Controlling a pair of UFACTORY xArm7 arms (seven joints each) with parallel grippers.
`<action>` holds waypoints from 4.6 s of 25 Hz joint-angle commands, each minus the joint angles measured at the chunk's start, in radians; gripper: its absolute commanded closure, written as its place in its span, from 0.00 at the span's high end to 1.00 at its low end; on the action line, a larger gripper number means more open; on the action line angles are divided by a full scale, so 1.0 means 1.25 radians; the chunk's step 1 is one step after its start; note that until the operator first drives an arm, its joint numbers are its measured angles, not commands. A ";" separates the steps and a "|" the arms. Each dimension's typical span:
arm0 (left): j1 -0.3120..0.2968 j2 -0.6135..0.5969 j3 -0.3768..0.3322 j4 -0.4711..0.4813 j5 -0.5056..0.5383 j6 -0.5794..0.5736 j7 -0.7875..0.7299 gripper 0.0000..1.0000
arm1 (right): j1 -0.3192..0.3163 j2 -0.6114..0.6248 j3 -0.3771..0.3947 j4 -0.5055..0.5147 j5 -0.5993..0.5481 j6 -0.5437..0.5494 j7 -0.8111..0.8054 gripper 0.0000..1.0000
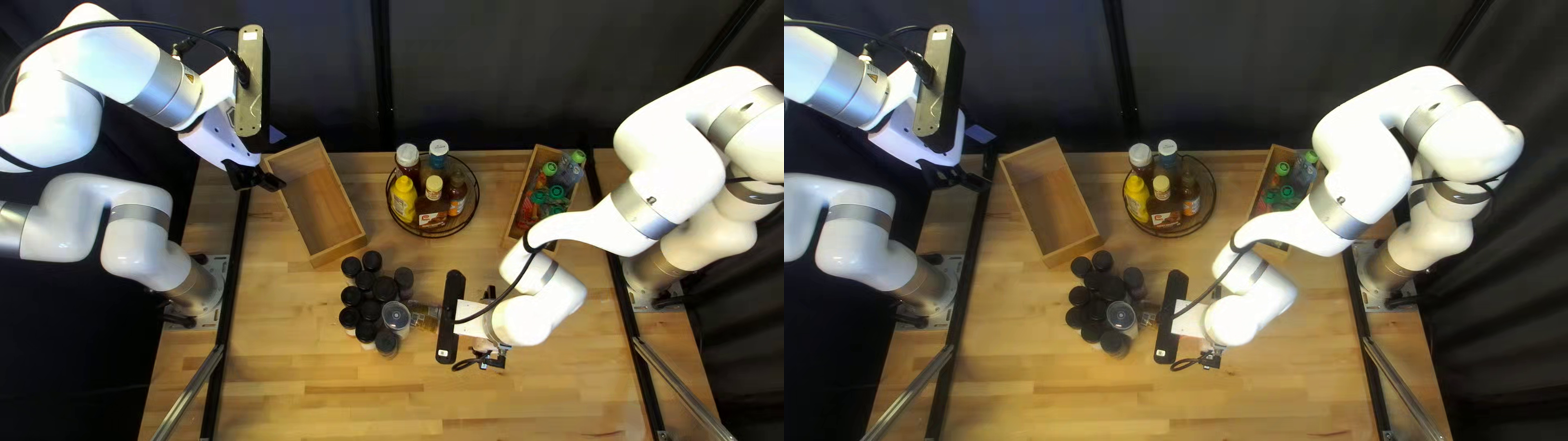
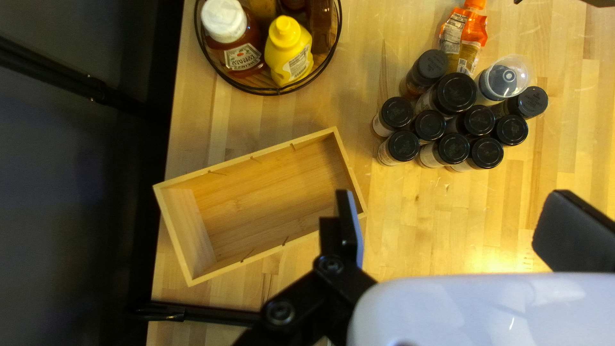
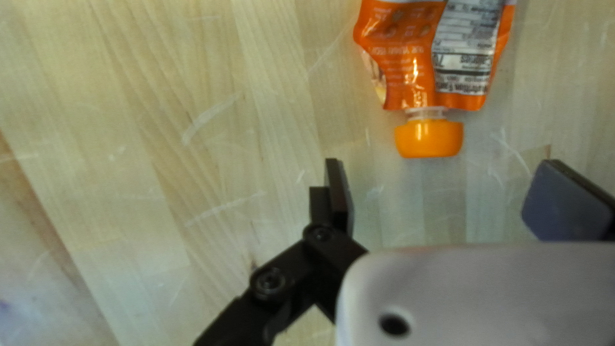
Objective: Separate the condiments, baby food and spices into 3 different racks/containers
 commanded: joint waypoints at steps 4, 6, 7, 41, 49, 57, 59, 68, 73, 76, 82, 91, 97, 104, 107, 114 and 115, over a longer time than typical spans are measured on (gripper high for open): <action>0.000 0.000 0.000 0.000 0.000 0.000 0.000 1.00 | -0.008 -0.034 -0.017 0.011 -0.025 -0.035 -0.008 0.55; 0.000 0.000 0.000 0.000 0.000 0.000 0.000 1.00 | -0.009 -0.032 -0.017 0.009 -0.025 -0.035 -0.010 0.08; 0.000 0.000 0.000 0.000 0.000 0.000 0.000 1.00 | -0.009 -0.029 -0.016 0.008 -0.023 -0.033 -0.010 0.05; 0.000 0.000 0.000 0.000 0.000 0.000 0.000 1.00 | 0.025 0.631 -0.075 0.001 0.410 0.562 -0.452 0.00; 0.000 0.000 0.000 0.000 0.000 0.000 0.000 1.00 | -0.007 0.713 -0.162 -0.098 0.378 0.556 -0.519 0.00; 0.000 0.000 0.000 0.000 0.000 0.000 0.000 1.00 | -0.037 0.725 -0.220 -0.182 0.353 0.494 -0.550 0.00; 0.000 0.000 0.000 0.000 0.000 0.000 0.000 1.00 | -0.043 0.714 -0.224 -0.190 0.350 0.479 -0.547 0.00; 0.000 0.000 0.000 0.000 0.000 0.000 0.000 1.00 | -0.055 0.677 -0.226 -0.214 0.342 0.434 -0.530 0.00; 0.000 0.000 0.000 0.000 0.000 0.000 0.000 1.00 | -0.056 0.674 -0.222 -0.223 0.341 0.429 -0.517 0.01; 0.000 0.000 0.000 0.000 0.000 0.000 0.000 1.00 | -0.057 0.667 -0.220 -0.219 0.341 0.428 -0.513 0.13; 0.000 0.000 0.000 0.000 0.000 0.000 0.000 1.00 | -0.052 0.669 -0.221 -0.202 0.349 0.435 -0.520 1.00; 0.000 0.000 0.000 0.000 0.000 0.000 0.000 1.00 | -0.015 0.734 -0.274 -0.184 0.385 0.411 -0.633 1.00; 0.000 0.000 0.000 0.000 0.000 0.000 0.000 1.00 | 0.034 0.798 -0.364 -0.181 0.433 0.339 -0.786 1.00; 0.000 0.000 0.000 0.000 0.000 0.000 0.000 1.00 | 0.034 0.798 -0.364 -0.181 0.433 0.339 -0.786 1.00; 0.000 0.000 0.000 0.000 0.000 0.000 0.000 1.00 | 0.034 0.798 -0.364 -0.181 0.433 0.339 -0.786 1.00; 0.000 0.000 0.000 0.000 0.000 0.000 0.000 1.00 | 0.034 0.798 -0.364 -0.181 0.433 0.339 -0.786 1.00; 0.000 0.000 0.000 0.000 0.000 0.000 0.000 1.00 | 0.034 0.798 -0.364 -0.181 0.433 0.339 -0.786 1.00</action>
